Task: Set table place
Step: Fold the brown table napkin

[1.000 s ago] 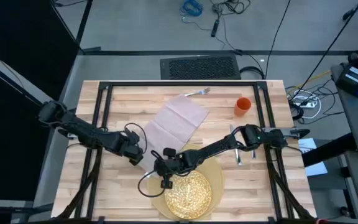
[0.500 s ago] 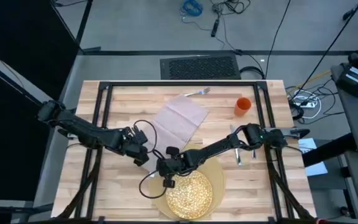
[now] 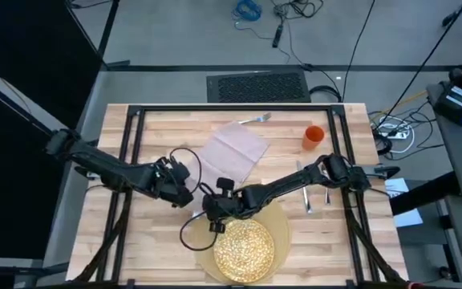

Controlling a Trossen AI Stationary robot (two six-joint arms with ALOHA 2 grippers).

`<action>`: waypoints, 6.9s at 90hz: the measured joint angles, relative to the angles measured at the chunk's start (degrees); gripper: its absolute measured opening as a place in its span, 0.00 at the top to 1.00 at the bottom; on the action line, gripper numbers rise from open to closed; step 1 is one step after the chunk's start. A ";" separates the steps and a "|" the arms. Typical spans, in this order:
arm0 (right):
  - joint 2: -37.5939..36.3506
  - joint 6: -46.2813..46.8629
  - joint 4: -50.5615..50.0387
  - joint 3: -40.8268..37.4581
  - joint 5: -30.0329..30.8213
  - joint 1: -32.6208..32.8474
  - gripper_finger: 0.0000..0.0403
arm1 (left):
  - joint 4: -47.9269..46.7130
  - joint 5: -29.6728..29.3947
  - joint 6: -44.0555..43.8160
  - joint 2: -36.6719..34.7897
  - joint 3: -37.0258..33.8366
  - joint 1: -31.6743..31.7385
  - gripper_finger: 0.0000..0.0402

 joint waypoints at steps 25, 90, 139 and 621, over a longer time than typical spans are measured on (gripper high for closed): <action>-2.45 -0.73 -6.38 0.04 5.88 -2.25 1.00 | 6.47 -6.23 7.28 -5.24 0.04 3.50 1.00; -8.70 -5.26 -25.77 0.09 12.38 -13.40 1.00 | 32.65 13.15 35.40 2.91 0.04 30.82 1.00; -10.24 -8.39 -31.23 0.09 4.15 -23.78 1.00 | 38.66 24.50 45.10 9.92 3.56 41.51 1.00; -9.61 -29.52 -40.13 0.07 -16.80 -28.41 0.68 | 11.72 27.69 49.57 17.58 4.55 23.43 0.68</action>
